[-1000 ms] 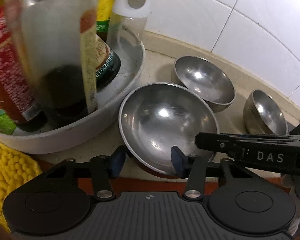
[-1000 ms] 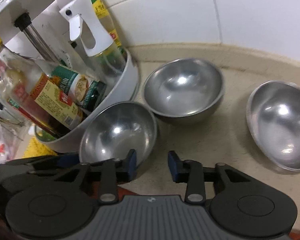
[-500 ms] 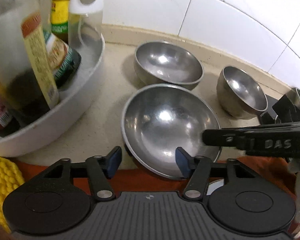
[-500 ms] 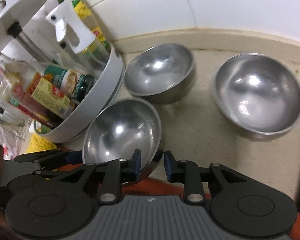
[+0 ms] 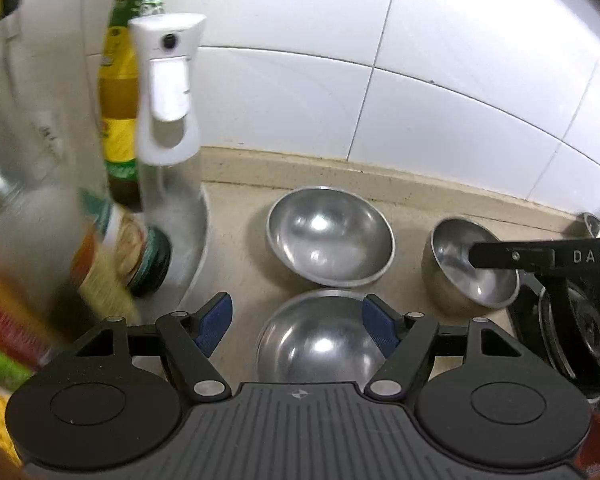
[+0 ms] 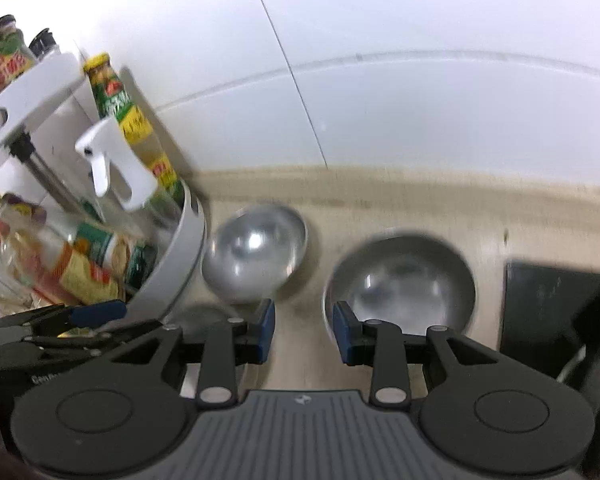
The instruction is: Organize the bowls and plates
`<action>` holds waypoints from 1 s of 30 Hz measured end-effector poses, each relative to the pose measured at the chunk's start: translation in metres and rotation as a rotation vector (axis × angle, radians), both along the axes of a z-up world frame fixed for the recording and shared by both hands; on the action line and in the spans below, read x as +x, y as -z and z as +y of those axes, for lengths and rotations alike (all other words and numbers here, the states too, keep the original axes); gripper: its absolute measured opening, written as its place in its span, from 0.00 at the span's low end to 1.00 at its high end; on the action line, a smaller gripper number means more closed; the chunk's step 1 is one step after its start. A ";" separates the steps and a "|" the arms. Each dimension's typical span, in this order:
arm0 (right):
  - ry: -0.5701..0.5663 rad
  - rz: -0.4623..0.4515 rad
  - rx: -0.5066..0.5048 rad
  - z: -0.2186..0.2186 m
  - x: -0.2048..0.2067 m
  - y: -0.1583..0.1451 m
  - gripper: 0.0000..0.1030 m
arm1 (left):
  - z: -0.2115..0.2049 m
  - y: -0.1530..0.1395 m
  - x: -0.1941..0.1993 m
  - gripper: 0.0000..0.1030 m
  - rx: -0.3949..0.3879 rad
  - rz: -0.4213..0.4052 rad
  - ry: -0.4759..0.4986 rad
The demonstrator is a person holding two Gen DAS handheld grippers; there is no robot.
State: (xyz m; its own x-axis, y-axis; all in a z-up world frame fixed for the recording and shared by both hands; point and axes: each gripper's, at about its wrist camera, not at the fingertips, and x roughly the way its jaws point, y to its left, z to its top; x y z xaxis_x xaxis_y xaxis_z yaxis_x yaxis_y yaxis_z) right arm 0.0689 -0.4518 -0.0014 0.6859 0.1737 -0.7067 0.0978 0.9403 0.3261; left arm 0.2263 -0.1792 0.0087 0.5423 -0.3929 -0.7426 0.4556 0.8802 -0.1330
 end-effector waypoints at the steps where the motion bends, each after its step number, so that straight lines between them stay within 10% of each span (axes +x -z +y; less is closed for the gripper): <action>1: -0.007 0.000 -0.006 0.000 0.009 -0.001 0.27 | -0.005 0.001 0.006 0.74 0.001 0.012 -0.003; 30: -0.127 0.199 0.054 -0.002 0.121 0.064 0.13 | -0.058 0.055 0.078 0.53 0.084 0.166 -0.028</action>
State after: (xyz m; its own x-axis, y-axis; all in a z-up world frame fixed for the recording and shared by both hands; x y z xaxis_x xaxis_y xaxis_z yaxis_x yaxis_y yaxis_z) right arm 0.1897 -0.4543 -0.0653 0.5046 0.2903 -0.8131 0.0476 0.9310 0.3620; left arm 0.3043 -0.2373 -0.0464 0.4193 -0.3118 -0.8526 0.4086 0.9035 -0.1294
